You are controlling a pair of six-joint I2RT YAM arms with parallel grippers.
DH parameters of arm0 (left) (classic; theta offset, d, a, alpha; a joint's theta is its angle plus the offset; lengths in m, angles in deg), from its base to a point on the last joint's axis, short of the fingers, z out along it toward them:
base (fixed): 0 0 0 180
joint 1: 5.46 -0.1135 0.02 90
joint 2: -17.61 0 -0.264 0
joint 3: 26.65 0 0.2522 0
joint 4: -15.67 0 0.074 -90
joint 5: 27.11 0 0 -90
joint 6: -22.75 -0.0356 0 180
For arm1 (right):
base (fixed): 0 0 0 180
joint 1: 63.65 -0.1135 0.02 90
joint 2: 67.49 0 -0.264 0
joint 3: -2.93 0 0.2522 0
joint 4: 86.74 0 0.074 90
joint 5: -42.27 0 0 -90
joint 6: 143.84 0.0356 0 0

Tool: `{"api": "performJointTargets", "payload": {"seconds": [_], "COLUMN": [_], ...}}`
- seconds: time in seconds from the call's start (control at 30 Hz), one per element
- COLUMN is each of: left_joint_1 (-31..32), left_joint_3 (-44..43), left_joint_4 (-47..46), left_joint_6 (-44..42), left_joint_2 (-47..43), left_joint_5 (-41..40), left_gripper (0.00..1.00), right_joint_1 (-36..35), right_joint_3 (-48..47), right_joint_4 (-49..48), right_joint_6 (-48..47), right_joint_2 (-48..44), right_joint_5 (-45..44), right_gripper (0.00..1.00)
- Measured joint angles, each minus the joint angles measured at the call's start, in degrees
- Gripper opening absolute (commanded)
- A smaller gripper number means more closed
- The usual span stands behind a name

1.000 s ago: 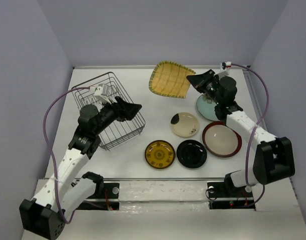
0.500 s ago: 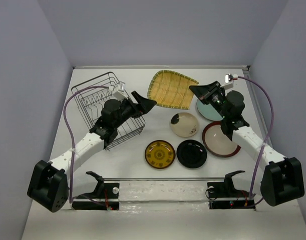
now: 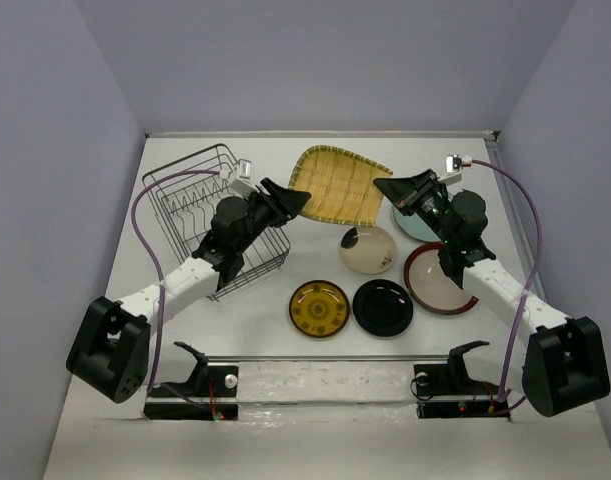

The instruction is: Load the plates into the dish rack

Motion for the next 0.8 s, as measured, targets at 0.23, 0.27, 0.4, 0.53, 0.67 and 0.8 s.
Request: {"api": "performJointTargets", "payload": {"seconds": [0.23, 0.27, 0.4, 0.53, 0.67, 0.8], "left_joint_1": [-0.6, -0.9, -1.1, -1.3, -2.1, -3.0], "left_joint_3": [0.2, 0.3, 0.3, -0.4, -4.0, -11.8], "left_joint_4": [-2.7, -3.6, -1.2, 3.9, 13.5, 24.1], "left_joint_6": [1.8, 2.5, -1.2, -10.5, -18.5, -25.6], "left_joint_2": [0.4, 0.1, -3.0, -9.2, -16.0, -18.7], "left_joint_5": [-2.5, -2.6, -2.4, 0.5, 3.5, 5.5], "left_gripper": [0.05, 0.05, 0.05, 0.06, 0.05, 0.05], "right_joint_1": [-0.1, -0.1, -0.1, -0.8, -1.2, -1.2], "right_joint_3": [2.7, 3.3, 3.8, 3.2, 3.2, 3.2], "right_joint_4": [-4.7, -5.3, -4.5, 4.3, 13.3, 19.1], "right_joint_6": [0.8, 0.3, -2.4, -9.3, -16.9, -23.2], "right_joint_2": [0.0, 0.0, -0.4, -0.7, -2.5, -7.9], "right_joint_5": [1.4, 1.7, 4.9, 10.5, 13.9, 15.6], "right_gripper": [0.07, 0.07, 0.53, 0.84, 0.95, 0.99]}}
